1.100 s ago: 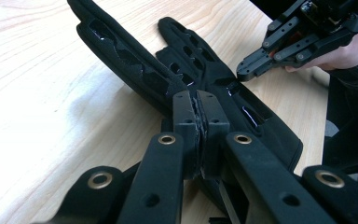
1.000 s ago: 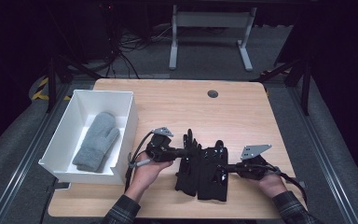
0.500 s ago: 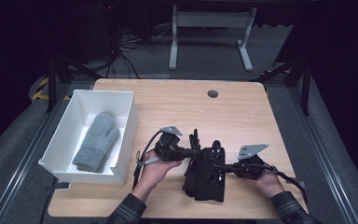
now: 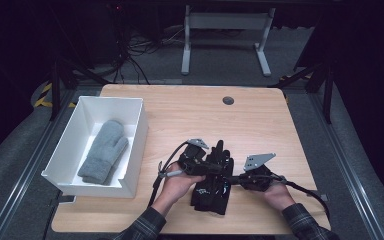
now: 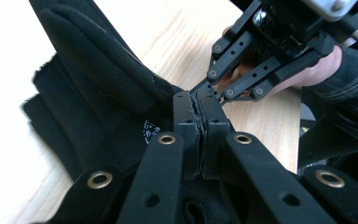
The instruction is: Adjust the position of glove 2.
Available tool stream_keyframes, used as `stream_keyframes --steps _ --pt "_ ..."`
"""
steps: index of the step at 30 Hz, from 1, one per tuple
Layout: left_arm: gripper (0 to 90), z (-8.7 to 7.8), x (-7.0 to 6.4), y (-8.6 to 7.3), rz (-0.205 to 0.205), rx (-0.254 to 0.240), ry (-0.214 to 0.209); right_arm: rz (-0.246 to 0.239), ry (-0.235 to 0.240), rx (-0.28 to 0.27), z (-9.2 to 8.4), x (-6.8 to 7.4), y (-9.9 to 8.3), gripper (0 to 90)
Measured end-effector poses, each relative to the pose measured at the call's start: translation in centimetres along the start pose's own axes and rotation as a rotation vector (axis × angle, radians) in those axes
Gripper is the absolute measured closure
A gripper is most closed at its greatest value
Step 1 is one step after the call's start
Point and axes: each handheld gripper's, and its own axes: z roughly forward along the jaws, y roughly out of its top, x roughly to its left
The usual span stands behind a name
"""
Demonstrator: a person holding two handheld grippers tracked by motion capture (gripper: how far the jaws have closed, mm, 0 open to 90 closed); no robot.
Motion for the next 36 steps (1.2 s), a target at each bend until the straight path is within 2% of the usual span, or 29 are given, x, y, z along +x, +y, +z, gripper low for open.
stream_keyframes --steps 4,7,9,10,13,14,15,18,20,21,22,23,26,31,33,36 --pt "88.0 1.5 0.3 -0.1 -0.008 0.021 -0.003 -0.002 -0.002 -0.003 0.2 0.0 0.2 90.0" --pt "84.7 2.1 0.4 -0.2 -0.014 0.005 -0.022 -0.006 -0.006 -0.004 0.2 0.0 0.2 90.0" --pt "77.0 2.0 0.3 -0.1 -0.005 -0.010 -0.015 -0.011 -0.018 0.000 0.0 0.0 0.2 90.0" --pt "76.1 1.8 0.2 -0.1 0.000 -0.016 -0.012 -0.013 -0.032 0.004 -0.2 -0.1 0.1 89.9" --pt "80.5 1.2 -0.1 -0.1 0.016 -0.021 -0.010 -0.013 -0.057 0.008 -0.6 -0.5 -0.2 89.6" --pt "89.7 1.1 -0.3 -0.1 0.023 -0.018 -0.006 0.007 -0.080 0.001 -1.4 -1.0 -0.5 86.0" --pt "89.8 0.8 -0.7 -0.3 0.036 -0.011 0.006 0.016 -0.092 -0.007 -1.8 -1.3 -0.7 83.0" --pt "89.9 0.9 -1.2 -0.6 0.049 0.000 0.004 0.038 -0.117 -0.020 -2.5 -1.8 -1.0 77.7" --pt "89.9 1.3 -1.8 -1.1 0.056 0.012 0.000 0.062 -0.166 -0.030 -3.2 -2.6 -1.5 63.9" --pt "89.9 1.9 -2.3 -1.4 0.070 0.036 0.001 0.068 -0.176 -0.030 -3.3 -2.8 -1.6 60.1" --pt "89.9 1.9 -2.3 -1.4 0.070 0.036 0.001 0.068 -0.176 -0.030 -3.3 -2.8 -1.6 60.1" --pt "89.9 2.6 -2.6 -1.7 0.076 0.059 -0.003 0.086 -0.206 -0.031 -3.4 -3.2 -1.9 48.8" --pt "89.9 3.3 -2.7 -1.9 0.081 0.086 0.000 0.094 -0.247 -0.022 -3.4 -3.6 -2.2 38.6" --pt "90.0 4.7 -2.8 -2.3 0.106 0.161 0.049 0.097 -0.293 -0.014 -3.2 -4.1 -2.6 31.0" --pt "90.0 4.7 -2.9 -2.3 0.123 0.185 0.078 0.101 -0.297 -0.015 -3.3 -4.1 -2.7 30.2" --pt "90.0 4.6 -2.9 -2.3 0.138 0.201 0.093 0.108 -0.314 -0.006 -3.3 -4.4 -2.8 27.6"
